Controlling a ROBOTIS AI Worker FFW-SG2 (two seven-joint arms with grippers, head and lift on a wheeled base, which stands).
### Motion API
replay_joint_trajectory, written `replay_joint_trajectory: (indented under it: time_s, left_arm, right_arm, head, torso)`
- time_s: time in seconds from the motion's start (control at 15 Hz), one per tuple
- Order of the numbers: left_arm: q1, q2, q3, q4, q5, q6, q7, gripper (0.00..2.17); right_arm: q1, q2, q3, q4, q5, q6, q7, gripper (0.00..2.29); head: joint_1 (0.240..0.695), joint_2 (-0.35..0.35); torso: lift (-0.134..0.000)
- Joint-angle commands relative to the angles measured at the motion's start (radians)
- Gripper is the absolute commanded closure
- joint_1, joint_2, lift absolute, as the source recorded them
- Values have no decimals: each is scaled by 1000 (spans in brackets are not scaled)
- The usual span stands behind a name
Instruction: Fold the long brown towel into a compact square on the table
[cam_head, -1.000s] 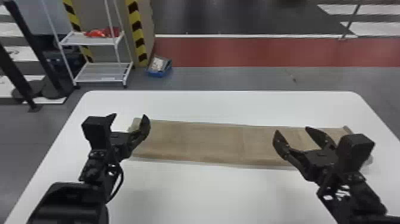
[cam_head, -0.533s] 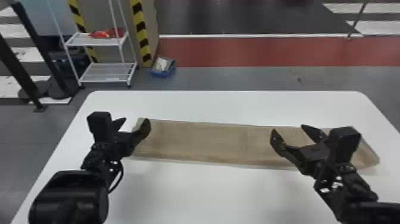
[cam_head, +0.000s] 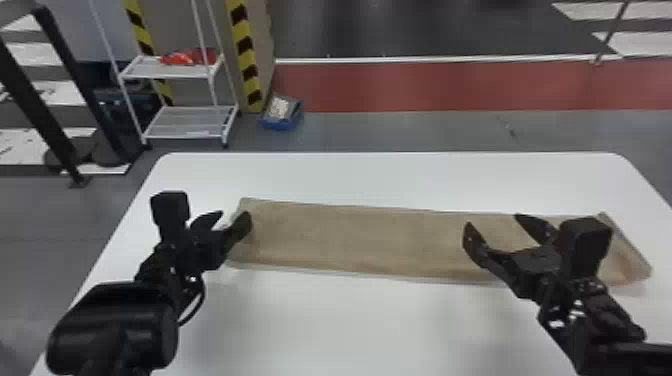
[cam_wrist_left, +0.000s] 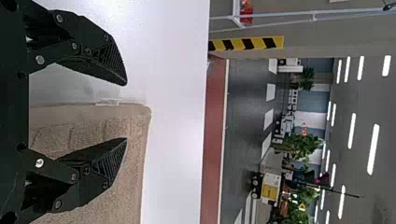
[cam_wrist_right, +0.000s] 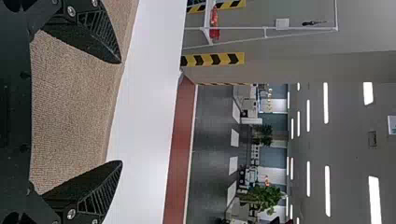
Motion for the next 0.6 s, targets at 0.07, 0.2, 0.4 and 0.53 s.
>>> replay_joint_trajectory:
  time_s: [0.07,0.2,0.4,0.53]
  left_arm:
    - [8,0,8,-4,3,16,-1,542]
    - [10,2,10,-7,3,25,-7,542]
    - [20,5,10,-30,0,62,-16,542]
    - [23,5,10,-46,-3,83,-29,545]
  right_arm:
    - [0,-6,2,0,1,-4,2,124]
    - [3,-8,2,0,-1,-7,3,124]
    - [11,-9,0,0,-1,-13,3,124]
    - [15,-11,-4,-3,-2,-13,3,124]
  head:
    - [695,57]
    - [695,58]
    - [695,57]
    - [695,55]
  torso:
    - [-116]
    - [-116]
    - [-116]
    - [-116]
